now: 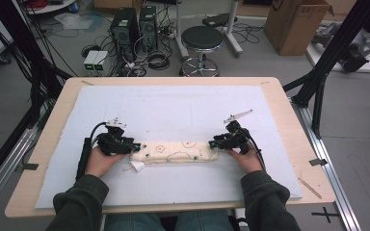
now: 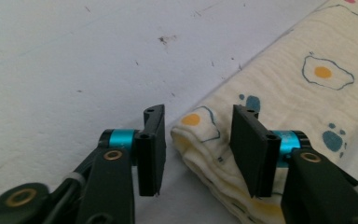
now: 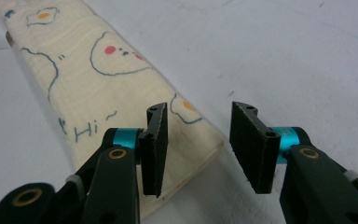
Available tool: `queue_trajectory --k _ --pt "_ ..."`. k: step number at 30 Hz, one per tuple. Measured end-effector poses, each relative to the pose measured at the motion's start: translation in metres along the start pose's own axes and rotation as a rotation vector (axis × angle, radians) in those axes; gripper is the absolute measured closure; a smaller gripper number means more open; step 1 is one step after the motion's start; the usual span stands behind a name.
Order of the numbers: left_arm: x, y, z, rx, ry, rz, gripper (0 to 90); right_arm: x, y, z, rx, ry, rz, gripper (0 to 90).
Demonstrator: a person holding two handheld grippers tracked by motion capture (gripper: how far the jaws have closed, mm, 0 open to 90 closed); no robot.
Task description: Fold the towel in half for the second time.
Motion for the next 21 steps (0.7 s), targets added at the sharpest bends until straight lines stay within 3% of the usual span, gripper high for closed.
queue_trajectory --k 3,7,10,18,21 --pt "0.000 0.000 0.000 0.007 0.007 -0.009 61.1 0.001 -0.003 -0.003 -0.025 0.012 -0.013 63.1" --pt "0.003 0.000 0.000 0.010 -0.019 -0.025 71.0 -0.003 -0.003 -0.005 -0.032 0.002 0.021 72.4" --pt "0.005 0.000 0.001 0.012 -0.018 -0.046 77.7 -0.004 -0.004 -0.005 -0.042 0.021 0.016 77.7" --pt "0.007 0.004 0.007 0.038 -0.003 -0.075 81.9 -0.009 -0.002 -0.001 -0.032 0.010 0.048 79.9" --pt "0.006 0.006 0.011 0.065 0.001 -0.064 82.1 -0.009 0.000 0.002 -0.013 0.009 0.047 79.9"
Point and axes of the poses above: each handheld gripper's, and its own axes: z roughly backward along the jaws, y roughly out of its top, x roughly to its right, the point moved 5 cm from there along -z, roughly forward along the jaws, and after that the axes turned 11 degrees about -z, right-handed, at the moved point
